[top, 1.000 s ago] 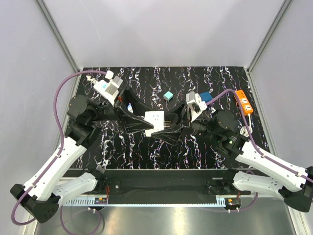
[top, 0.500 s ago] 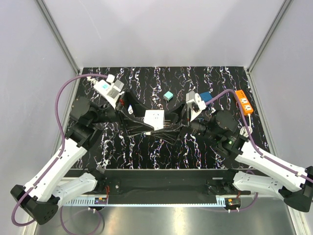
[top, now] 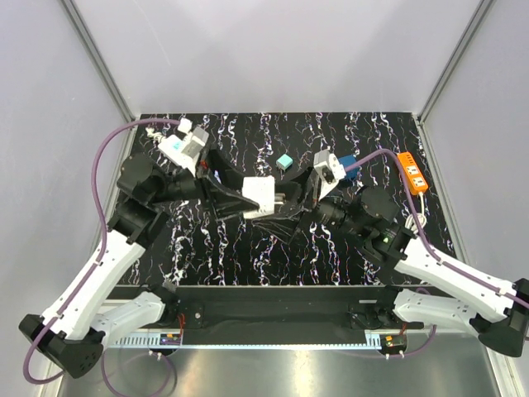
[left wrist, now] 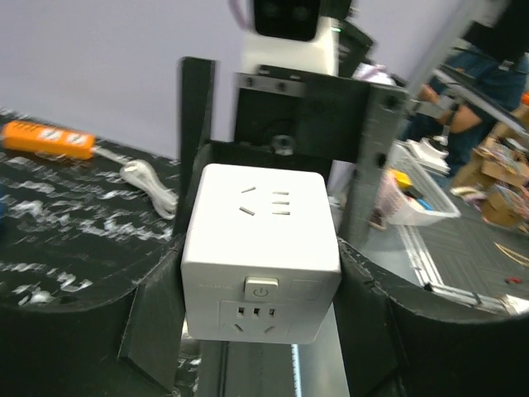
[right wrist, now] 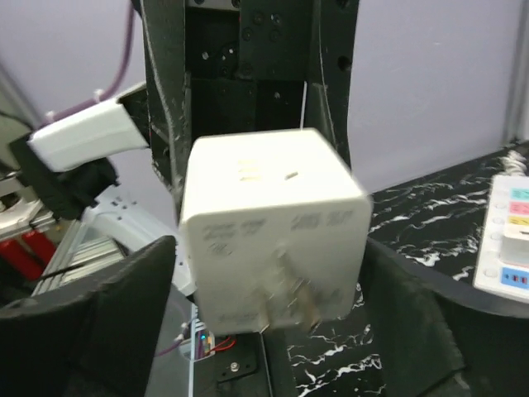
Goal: Insert the plug
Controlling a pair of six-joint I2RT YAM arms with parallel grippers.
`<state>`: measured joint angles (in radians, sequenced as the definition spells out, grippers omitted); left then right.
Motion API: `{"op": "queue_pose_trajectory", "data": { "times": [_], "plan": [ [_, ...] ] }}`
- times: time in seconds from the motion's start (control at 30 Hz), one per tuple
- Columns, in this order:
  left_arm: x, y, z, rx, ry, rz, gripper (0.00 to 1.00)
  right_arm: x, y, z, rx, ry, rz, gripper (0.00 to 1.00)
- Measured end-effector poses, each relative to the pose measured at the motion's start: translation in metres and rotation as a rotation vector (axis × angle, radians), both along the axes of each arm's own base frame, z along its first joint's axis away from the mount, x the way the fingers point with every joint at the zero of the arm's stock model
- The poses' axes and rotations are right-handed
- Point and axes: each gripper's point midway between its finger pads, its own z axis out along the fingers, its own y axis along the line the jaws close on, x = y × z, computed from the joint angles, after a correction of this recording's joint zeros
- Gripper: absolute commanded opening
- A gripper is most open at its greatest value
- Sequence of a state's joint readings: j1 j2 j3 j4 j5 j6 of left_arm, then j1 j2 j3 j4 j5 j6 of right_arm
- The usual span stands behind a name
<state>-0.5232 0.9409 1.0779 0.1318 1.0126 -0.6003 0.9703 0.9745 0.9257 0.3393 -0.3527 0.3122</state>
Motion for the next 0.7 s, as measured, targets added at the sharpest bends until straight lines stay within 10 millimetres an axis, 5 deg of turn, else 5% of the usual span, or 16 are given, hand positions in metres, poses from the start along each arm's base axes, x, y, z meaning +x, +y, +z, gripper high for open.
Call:
{"op": "queue_pose_trajectory", "data": {
  "times": [0.17,0.3,0.47,0.7],
  "plan": [
    [0.053,0.024,-0.014,0.066,0.092,0.191,0.0,0.027,-0.002,-0.028,-0.038,0.061,-0.132,1.0],
    [0.118,0.061,-0.03,0.121,0.214,0.451,0.0,0.063,0.011,-0.064,-0.121,0.118,-0.261,1.0],
    [0.194,0.142,-0.081,0.19,0.436,0.875,0.0,0.136,0.057,-0.136,-0.339,0.16,-0.45,1.0],
    [0.211,0.223,-0.138,0.273,0.557,1.306,0.0,0.219,0.132,-0.236,-0.576,0.191,-0.457,1.0]
  ]
}}
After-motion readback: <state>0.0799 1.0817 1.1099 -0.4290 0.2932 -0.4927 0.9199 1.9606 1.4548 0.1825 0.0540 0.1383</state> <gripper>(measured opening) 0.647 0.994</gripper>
